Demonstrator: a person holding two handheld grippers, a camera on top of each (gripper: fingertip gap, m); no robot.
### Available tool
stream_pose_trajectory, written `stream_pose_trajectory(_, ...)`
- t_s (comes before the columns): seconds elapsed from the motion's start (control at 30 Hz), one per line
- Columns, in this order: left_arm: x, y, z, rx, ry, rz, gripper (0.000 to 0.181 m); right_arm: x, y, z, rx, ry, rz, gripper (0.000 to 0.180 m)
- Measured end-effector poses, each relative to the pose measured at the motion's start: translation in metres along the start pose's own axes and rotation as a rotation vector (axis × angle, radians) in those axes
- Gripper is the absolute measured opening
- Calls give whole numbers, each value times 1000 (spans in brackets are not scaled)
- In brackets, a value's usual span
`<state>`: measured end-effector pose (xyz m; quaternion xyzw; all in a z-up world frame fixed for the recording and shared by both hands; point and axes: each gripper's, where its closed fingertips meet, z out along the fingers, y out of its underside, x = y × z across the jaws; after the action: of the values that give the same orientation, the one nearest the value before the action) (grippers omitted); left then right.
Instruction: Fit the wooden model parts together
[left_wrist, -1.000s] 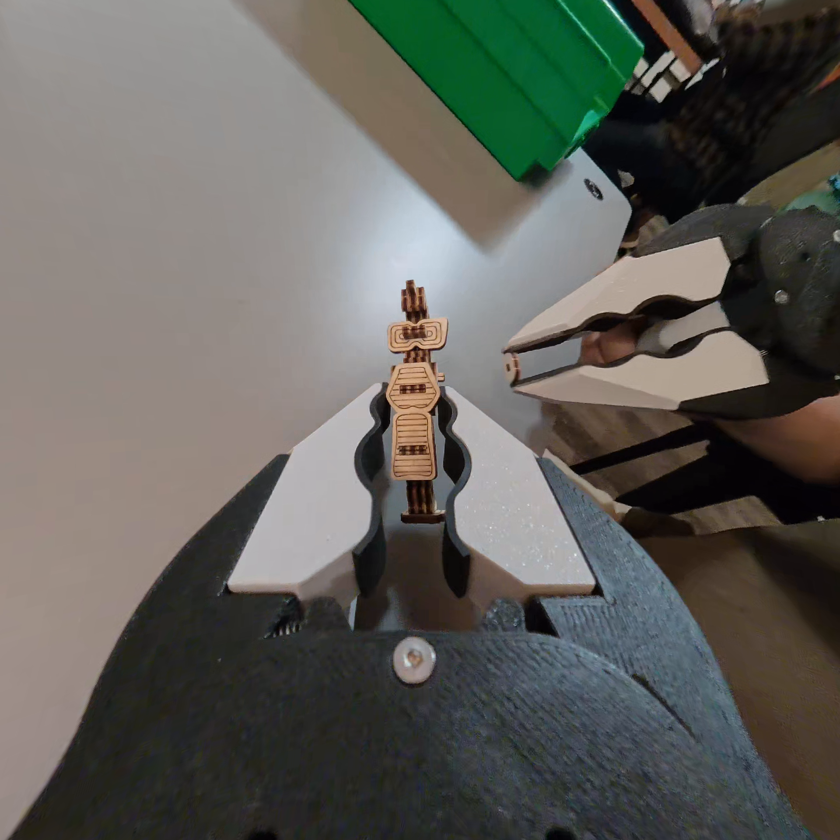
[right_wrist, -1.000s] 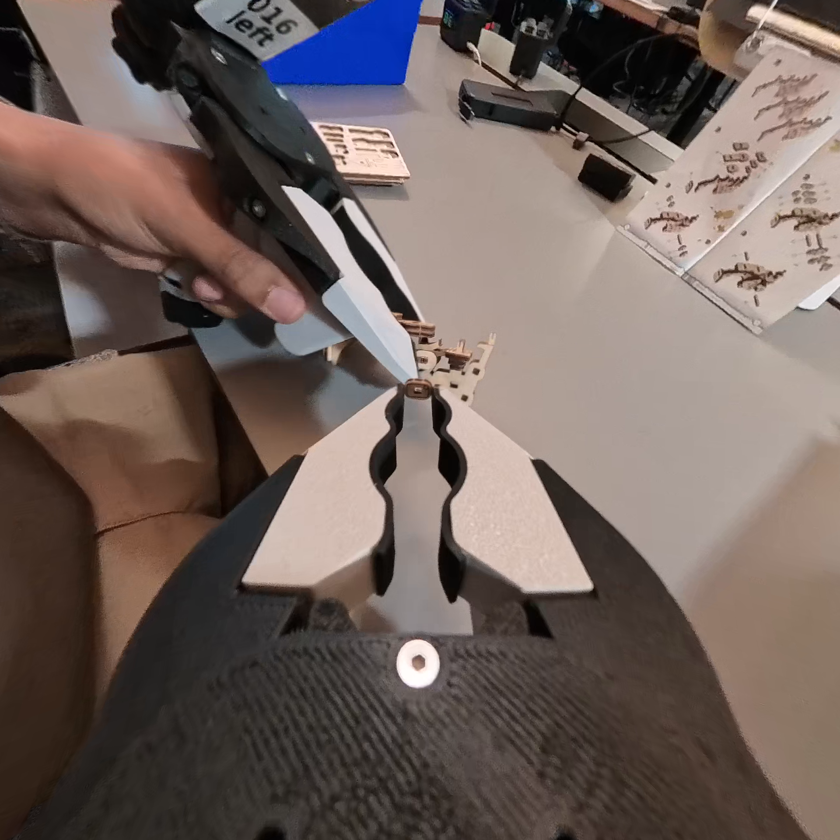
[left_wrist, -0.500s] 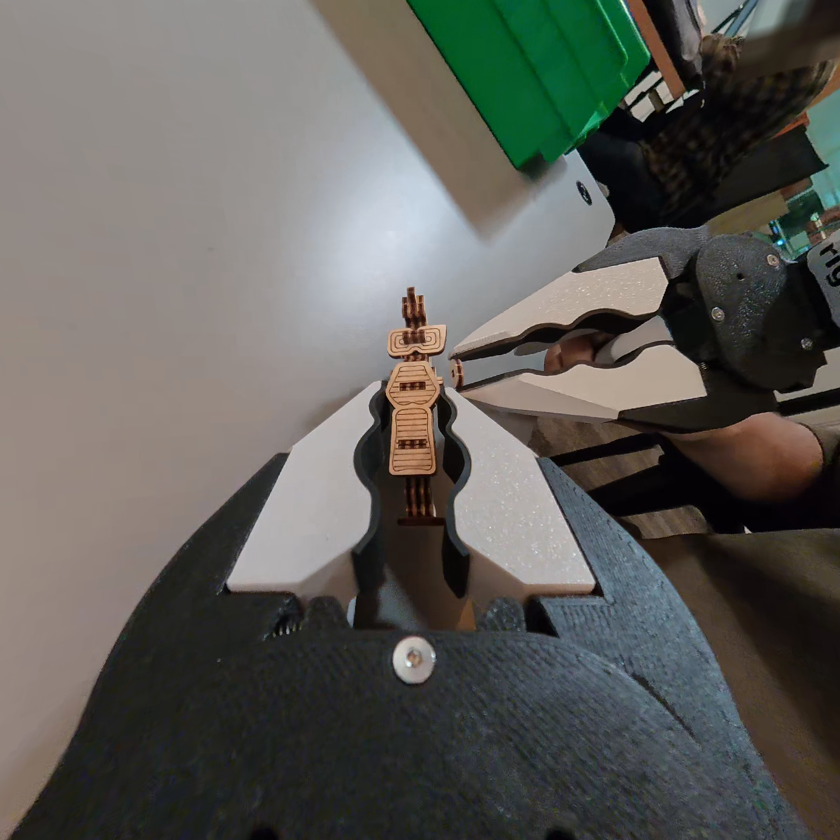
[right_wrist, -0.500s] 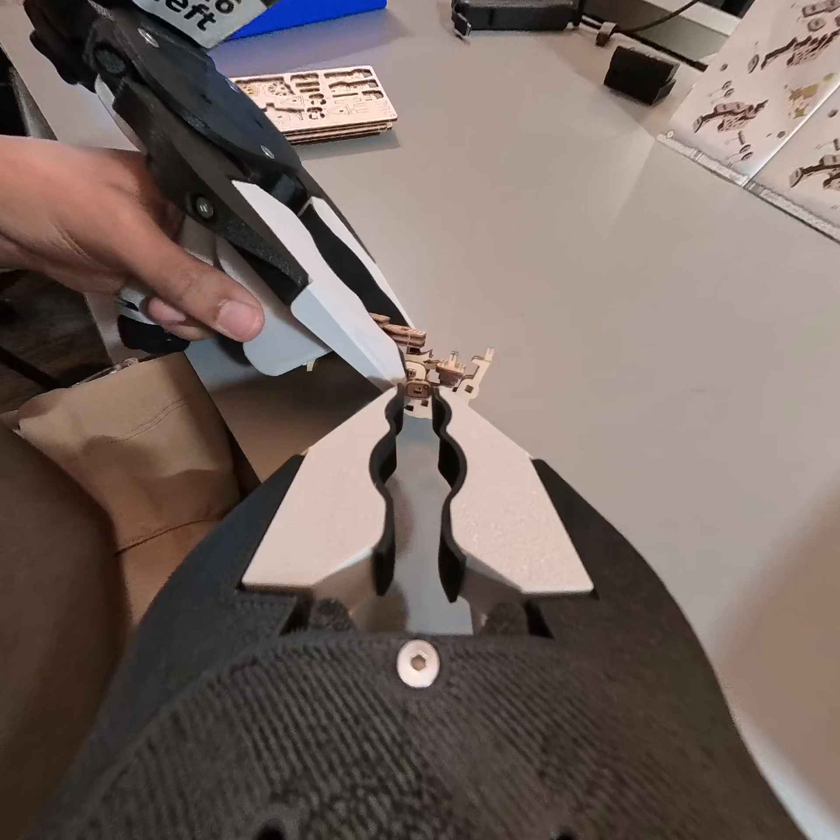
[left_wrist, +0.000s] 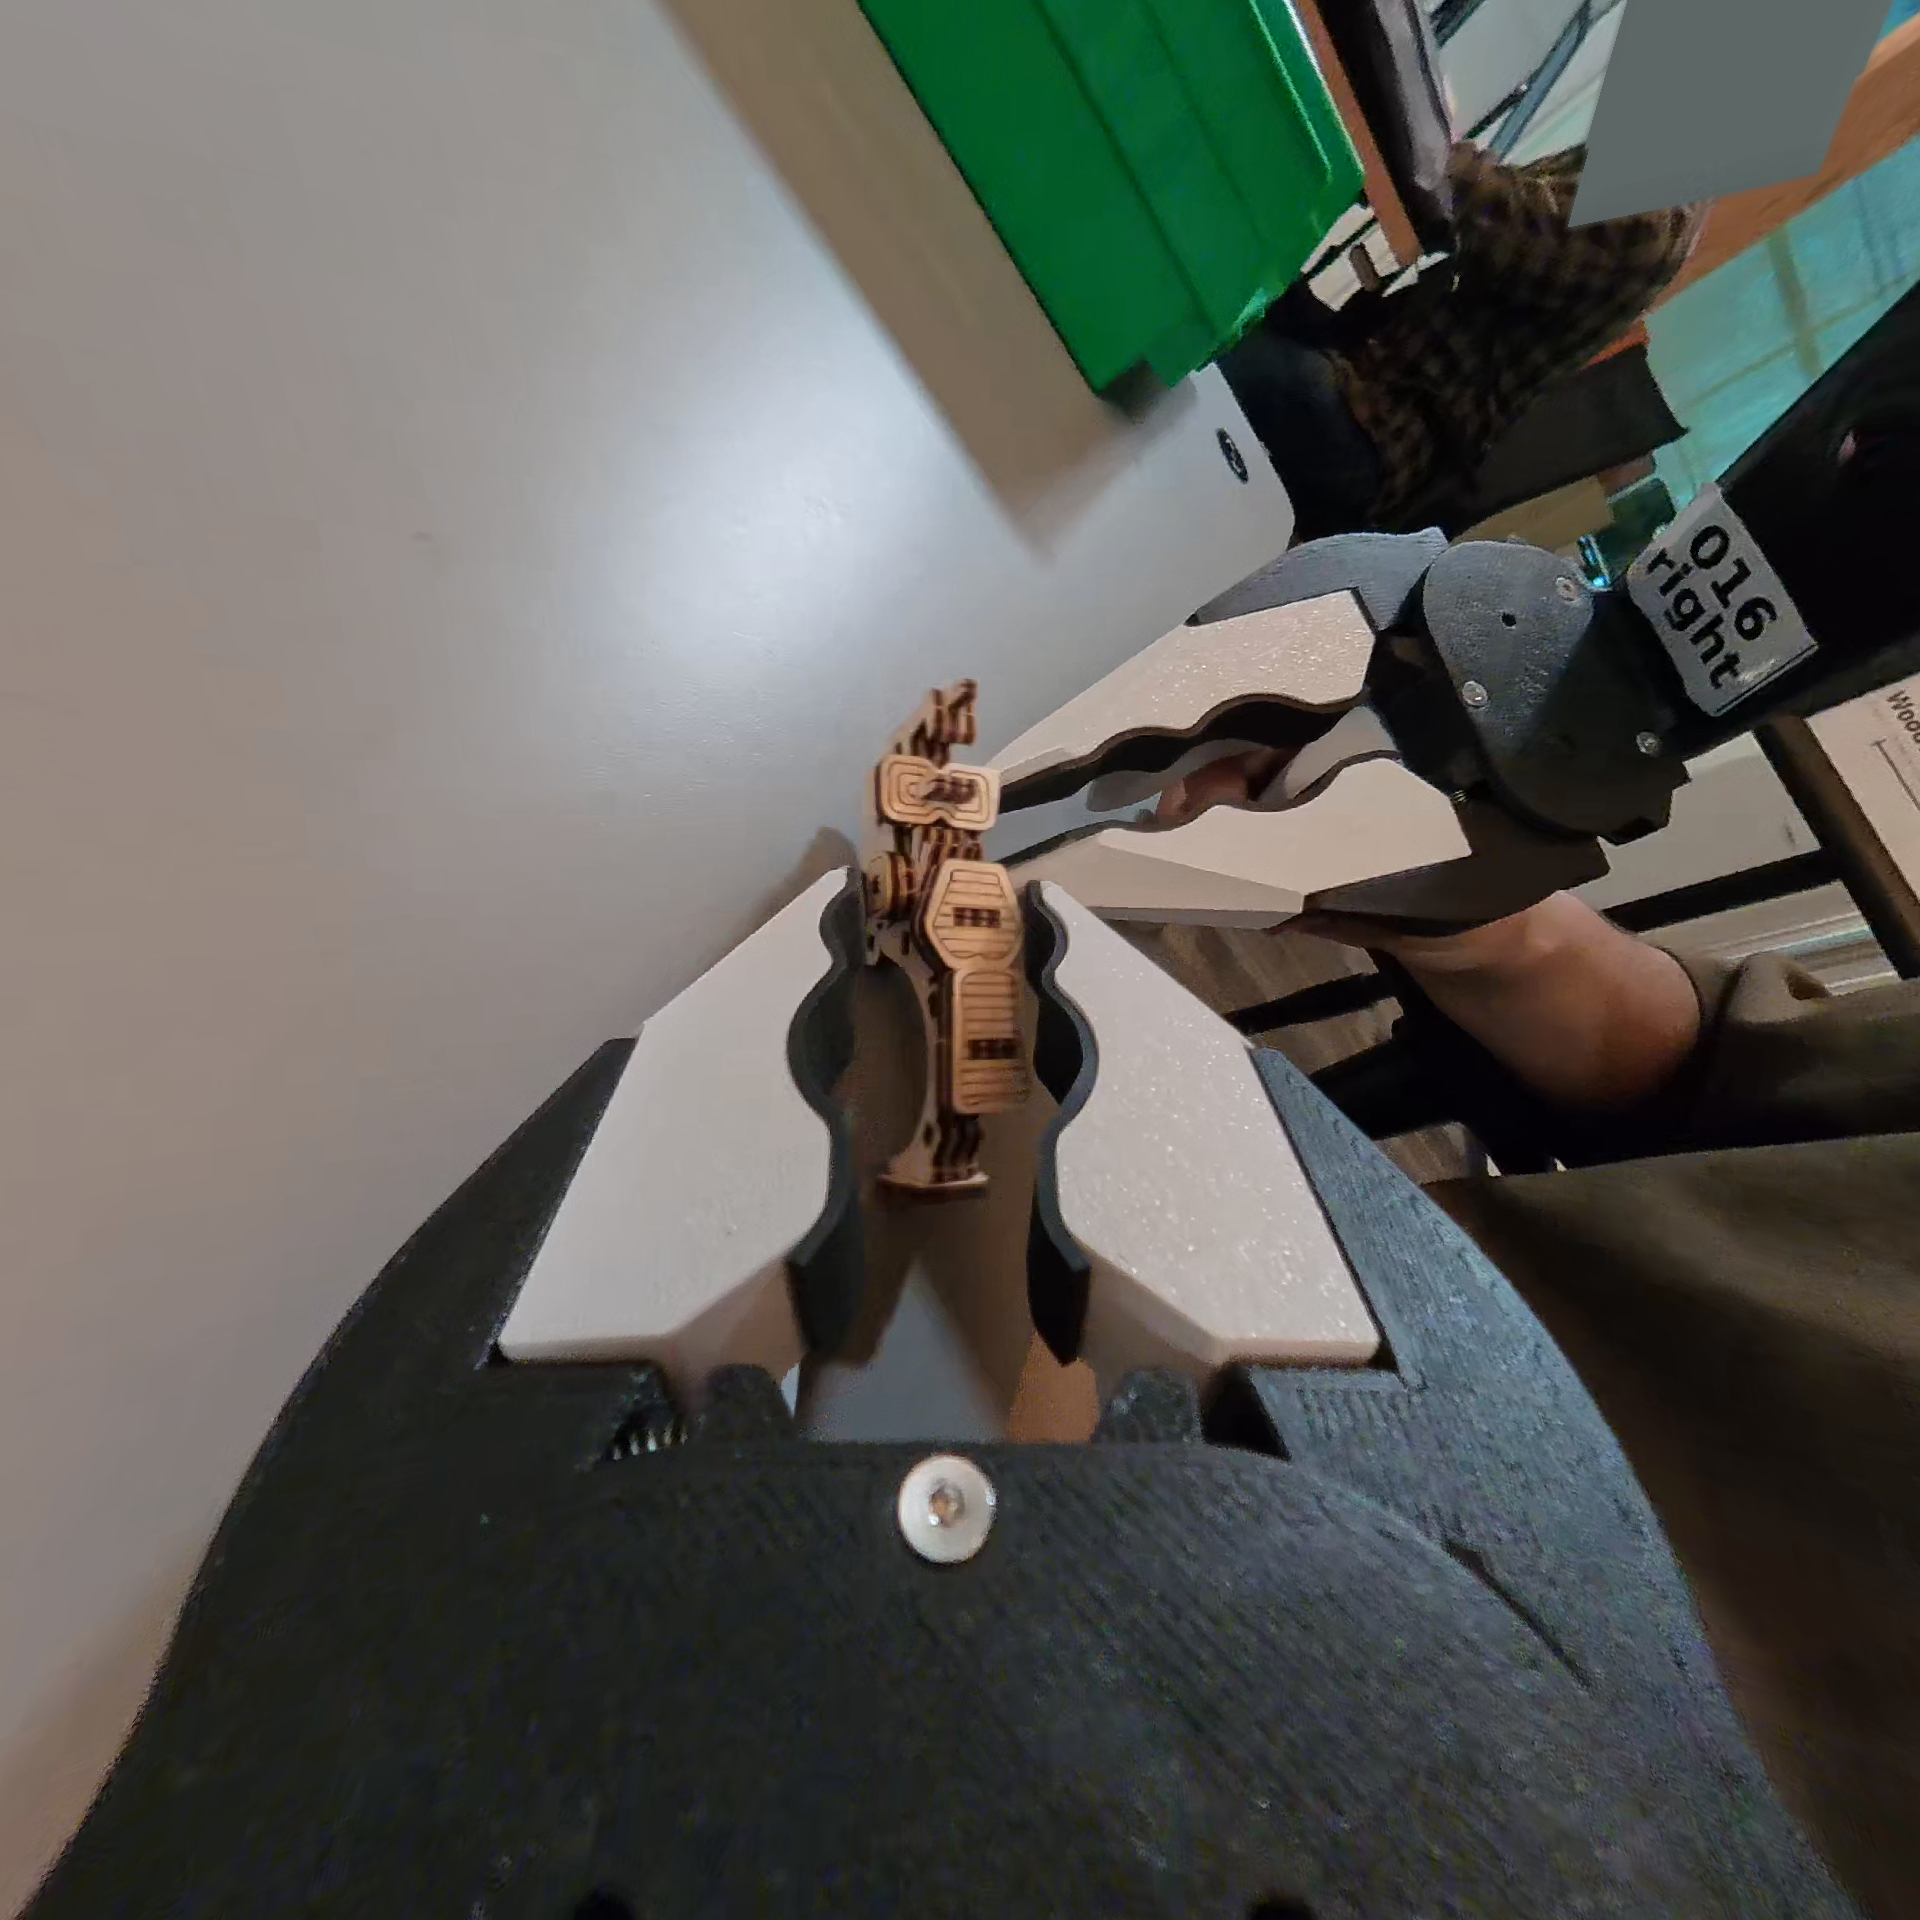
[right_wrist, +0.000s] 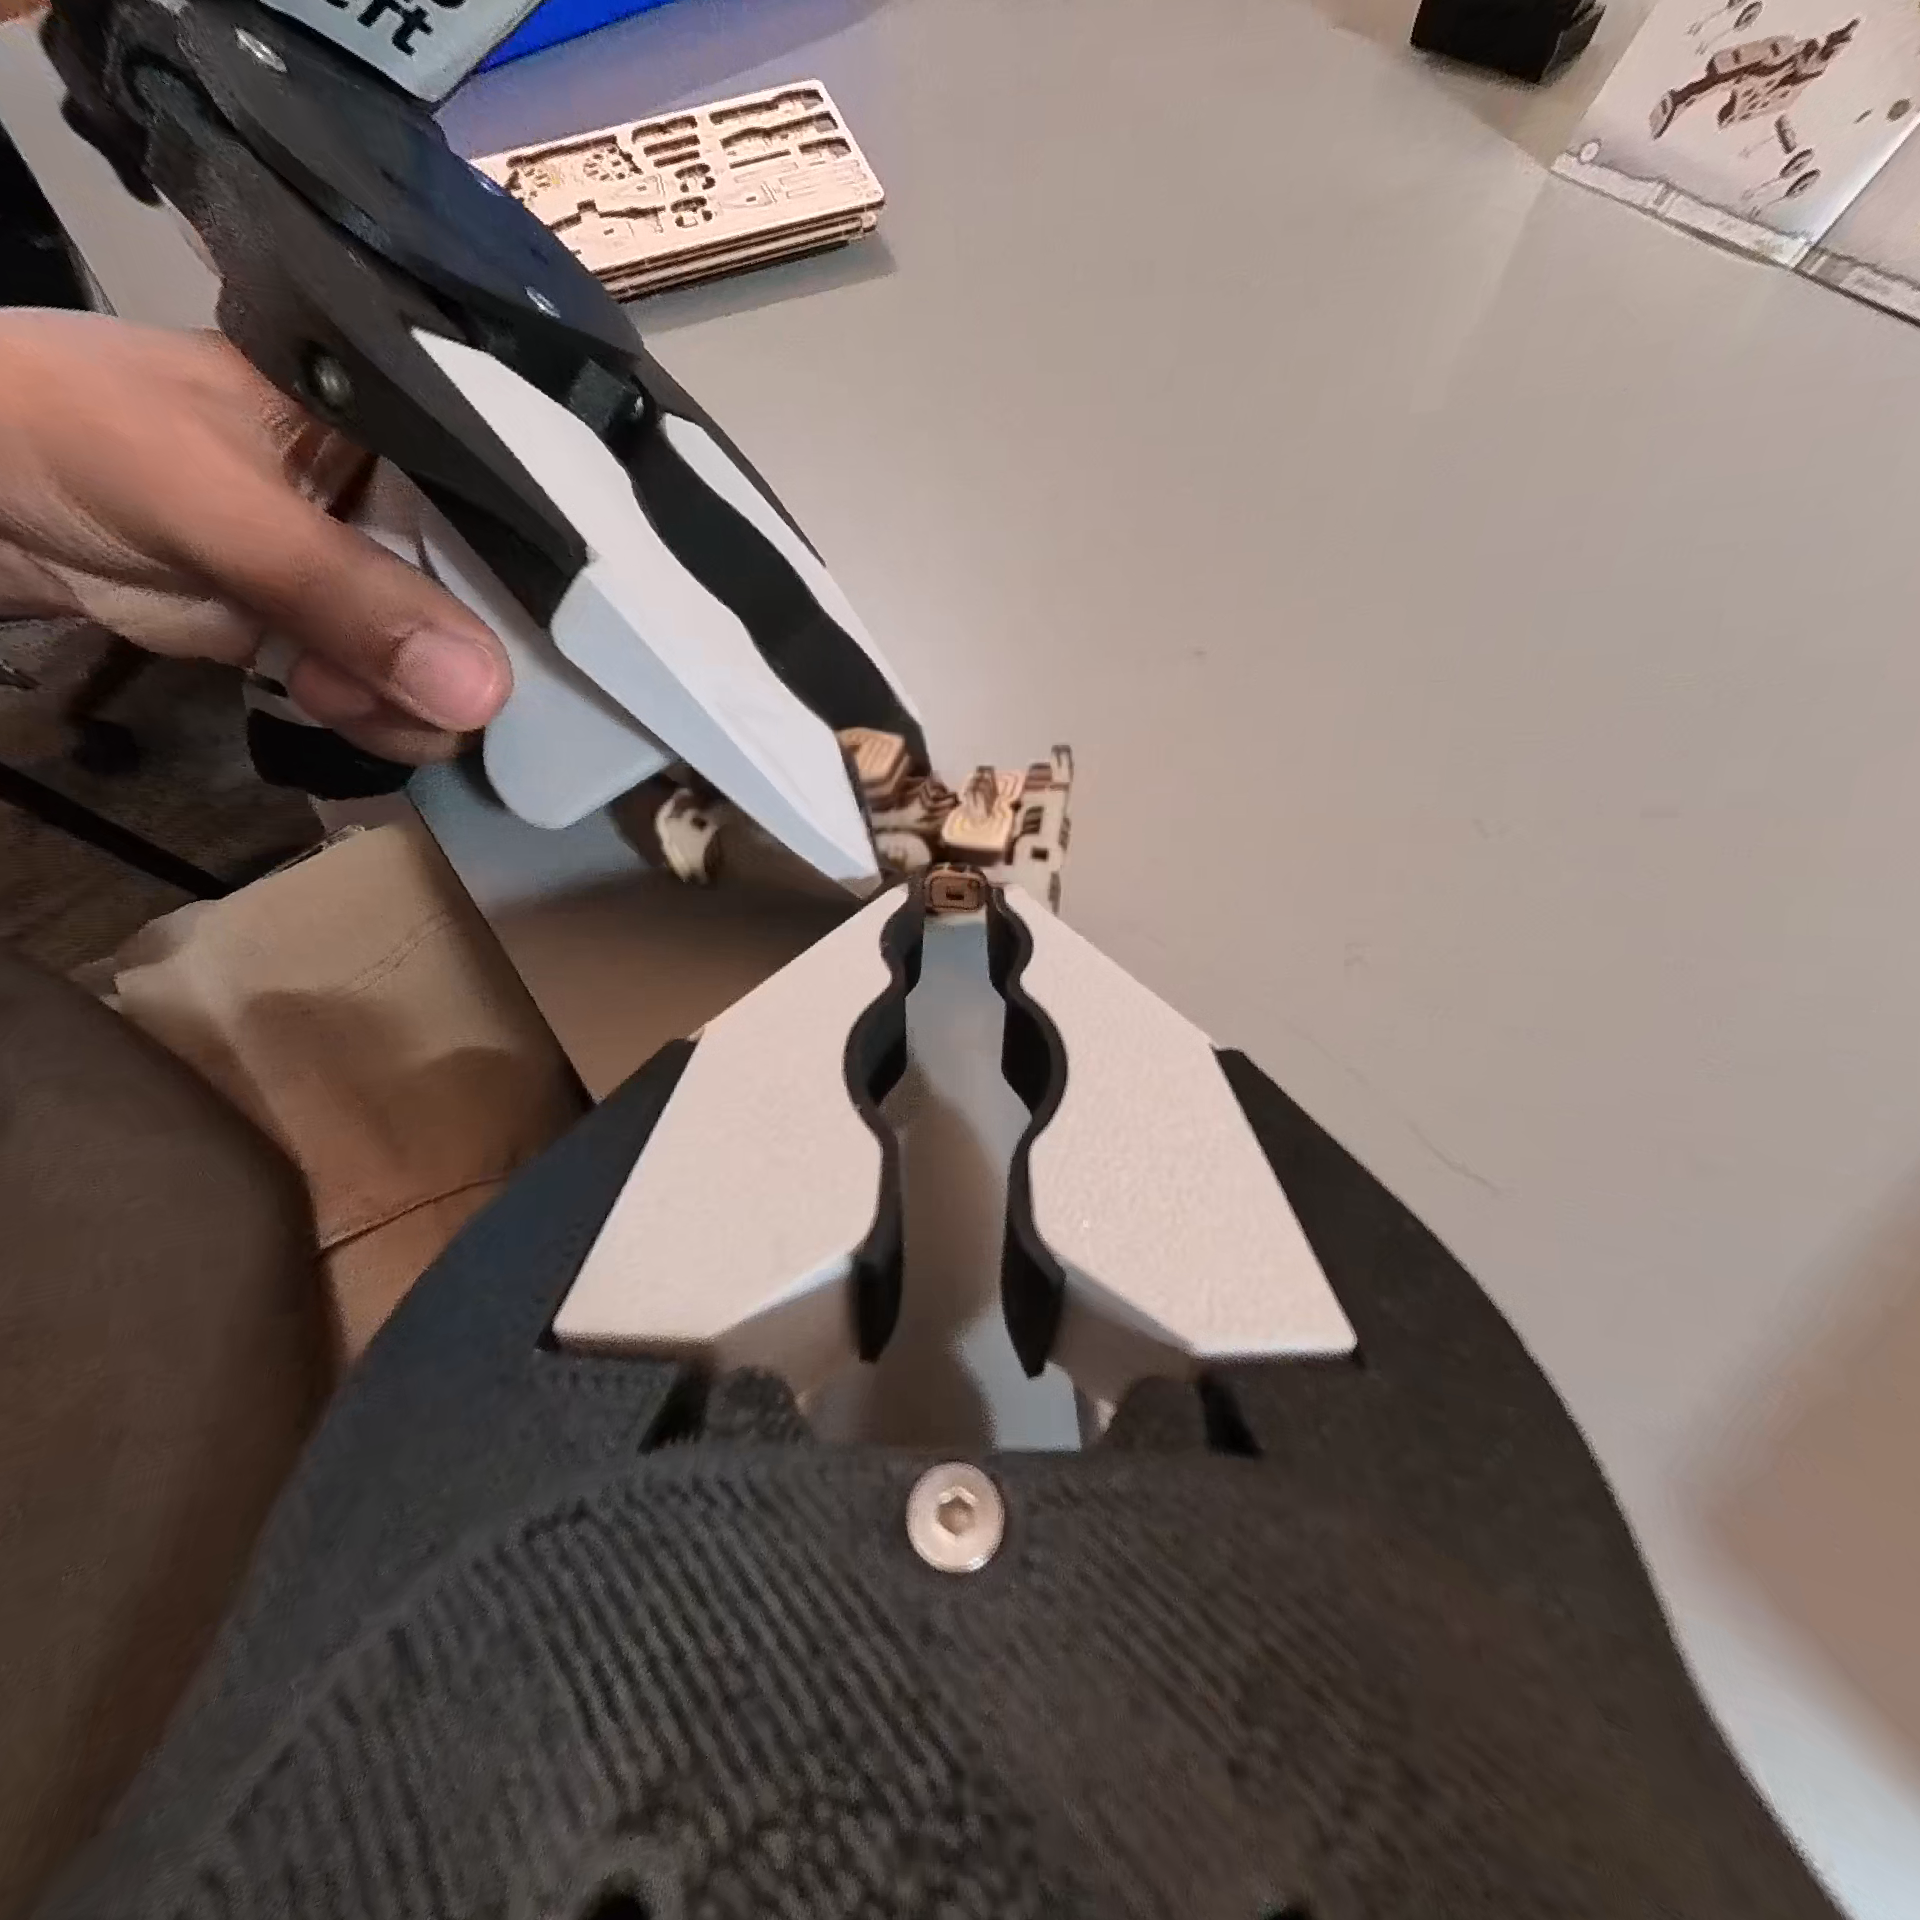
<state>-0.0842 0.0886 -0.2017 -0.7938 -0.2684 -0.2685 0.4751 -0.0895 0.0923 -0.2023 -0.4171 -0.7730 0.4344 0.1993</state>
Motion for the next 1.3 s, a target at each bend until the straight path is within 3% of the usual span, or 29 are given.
stream_pose_trajectory(0.73,-2,7,-5,-61,-52,101,31,-4,4,1,-24,-9,-30,11)
stream_pose_trajectory(1.3,0,4,-10,-41,75,-18,25,-11,-9,3,32,-35,-60,11)
